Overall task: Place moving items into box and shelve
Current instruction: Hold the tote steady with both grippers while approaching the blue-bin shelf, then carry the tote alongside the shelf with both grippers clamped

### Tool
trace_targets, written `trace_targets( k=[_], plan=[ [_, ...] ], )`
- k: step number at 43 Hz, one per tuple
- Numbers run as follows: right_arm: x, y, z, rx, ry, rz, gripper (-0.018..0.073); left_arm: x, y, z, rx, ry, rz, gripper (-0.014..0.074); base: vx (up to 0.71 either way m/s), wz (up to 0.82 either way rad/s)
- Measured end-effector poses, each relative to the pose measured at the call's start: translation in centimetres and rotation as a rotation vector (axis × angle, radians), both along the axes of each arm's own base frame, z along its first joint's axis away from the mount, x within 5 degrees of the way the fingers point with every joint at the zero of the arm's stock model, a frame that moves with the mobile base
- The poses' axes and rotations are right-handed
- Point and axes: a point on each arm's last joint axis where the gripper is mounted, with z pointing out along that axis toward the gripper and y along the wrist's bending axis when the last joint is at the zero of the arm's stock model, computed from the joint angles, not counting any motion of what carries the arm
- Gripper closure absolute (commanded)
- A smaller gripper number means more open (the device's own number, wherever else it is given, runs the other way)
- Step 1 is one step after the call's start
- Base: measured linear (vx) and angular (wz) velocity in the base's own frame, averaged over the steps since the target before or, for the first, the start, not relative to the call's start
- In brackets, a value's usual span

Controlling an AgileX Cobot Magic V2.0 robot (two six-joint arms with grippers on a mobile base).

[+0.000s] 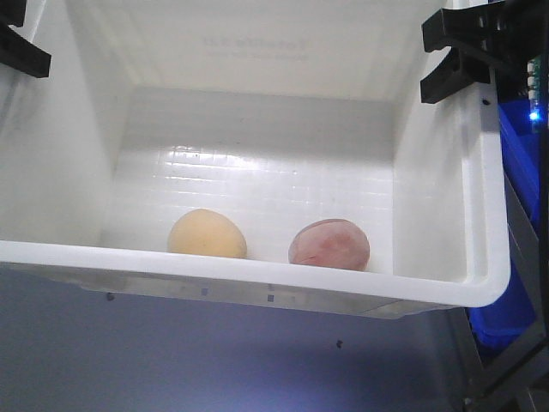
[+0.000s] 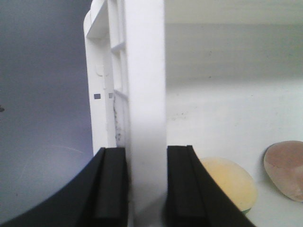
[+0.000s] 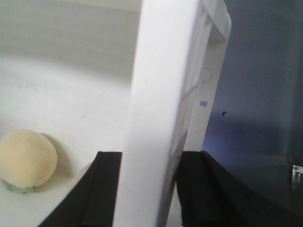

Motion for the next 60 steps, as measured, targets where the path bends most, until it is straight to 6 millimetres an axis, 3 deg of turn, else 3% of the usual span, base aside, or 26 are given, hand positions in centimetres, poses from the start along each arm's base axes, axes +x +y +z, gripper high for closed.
trace_targets(
  k=[60],
  plan=[
    [0.0,-0.01,0.0,-0.001,0.0,0.0,0.0559,0.0,-0.01,0.0,-0.001,0.0,0.0,0.0597,0.41,0.05]
  ],
)
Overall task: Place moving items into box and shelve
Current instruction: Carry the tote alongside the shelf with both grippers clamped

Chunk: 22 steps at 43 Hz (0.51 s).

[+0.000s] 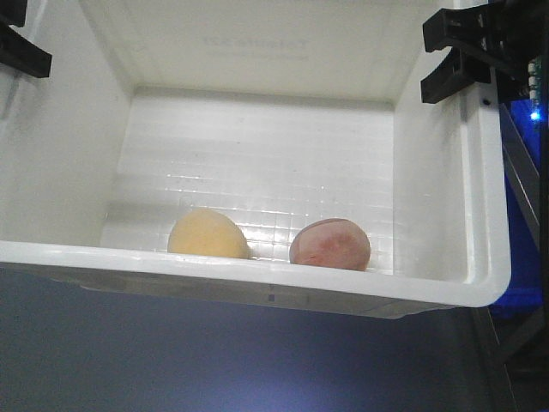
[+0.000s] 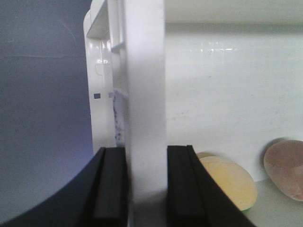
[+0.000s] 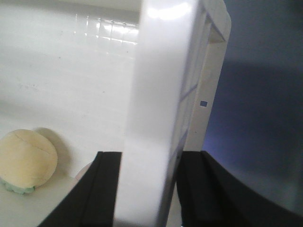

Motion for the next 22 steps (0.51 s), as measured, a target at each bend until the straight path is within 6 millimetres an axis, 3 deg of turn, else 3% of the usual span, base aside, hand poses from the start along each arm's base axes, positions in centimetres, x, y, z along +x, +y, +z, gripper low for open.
trace_targets(
  k=[22],
  plan=[
    [0.01,-0.02,0.0,0.0,0.0,-0.001,0.0559,0.0,-0.01,0.0,-0.001,0.0,0.0,0.0597,0.32,0.37]
  ],
)
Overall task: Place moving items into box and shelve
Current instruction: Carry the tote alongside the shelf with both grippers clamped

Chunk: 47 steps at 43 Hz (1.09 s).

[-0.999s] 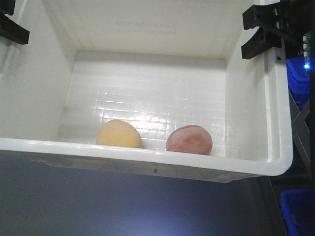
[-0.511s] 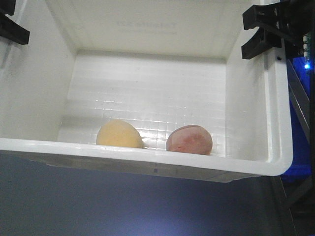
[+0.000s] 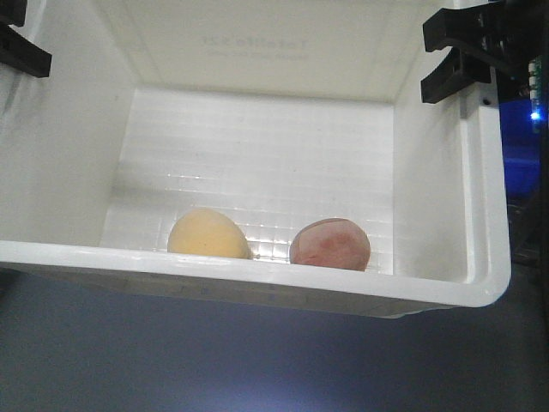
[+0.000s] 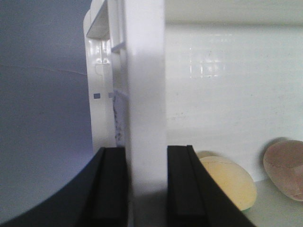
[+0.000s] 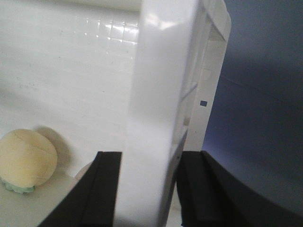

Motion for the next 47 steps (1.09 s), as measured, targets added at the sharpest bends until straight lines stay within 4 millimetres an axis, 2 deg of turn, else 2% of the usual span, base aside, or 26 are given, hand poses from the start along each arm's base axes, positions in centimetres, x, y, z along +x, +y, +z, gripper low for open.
trace_targets(
  k=[19,47],
  plan=[
    [0.0,0.0,0.0,0.0,0.0,0.0,0.0559,0.0,0.0,0.0,0.0,0.0,0.0,0.0597,0.24,0.49],
    [0.0,0.0,0.0,0.0,0.0,0.0,0.0559,0.0,0.01,0.0,0.001,0.0,0.0,0.0597,0.12,0.42]
  ],
)
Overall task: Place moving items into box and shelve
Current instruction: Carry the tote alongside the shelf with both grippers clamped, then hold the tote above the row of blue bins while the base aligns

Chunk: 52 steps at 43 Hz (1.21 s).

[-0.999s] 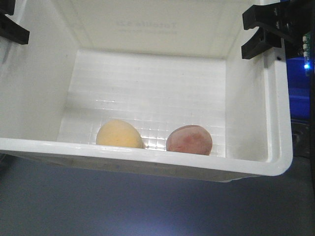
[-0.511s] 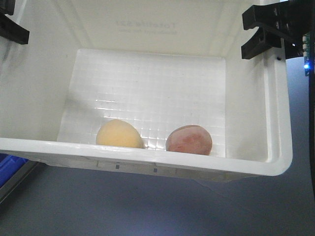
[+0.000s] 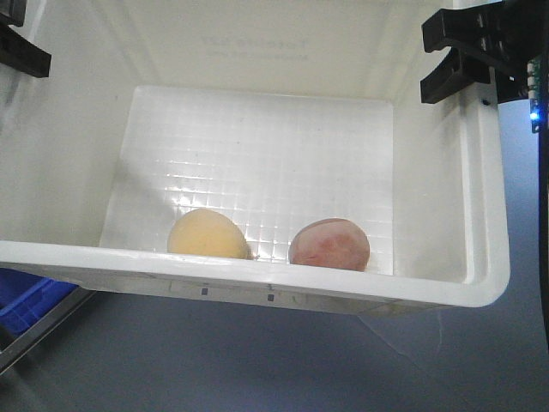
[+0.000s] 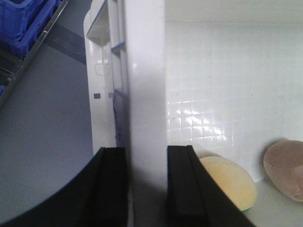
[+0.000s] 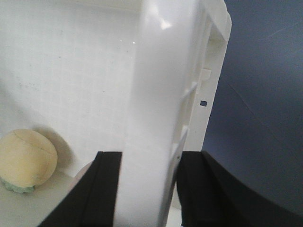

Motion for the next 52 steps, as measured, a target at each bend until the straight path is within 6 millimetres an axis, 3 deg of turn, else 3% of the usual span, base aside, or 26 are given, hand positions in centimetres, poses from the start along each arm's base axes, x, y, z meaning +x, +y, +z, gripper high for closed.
trace_targets(
  k=[52],
  plan=[
    [0.0,0.0,0.0,0.0,0.0,0.0,0.0559,0.0,0.0,0.0,0.0,0.0,0.0,0.0596,0.0,0.29]
  ],
)
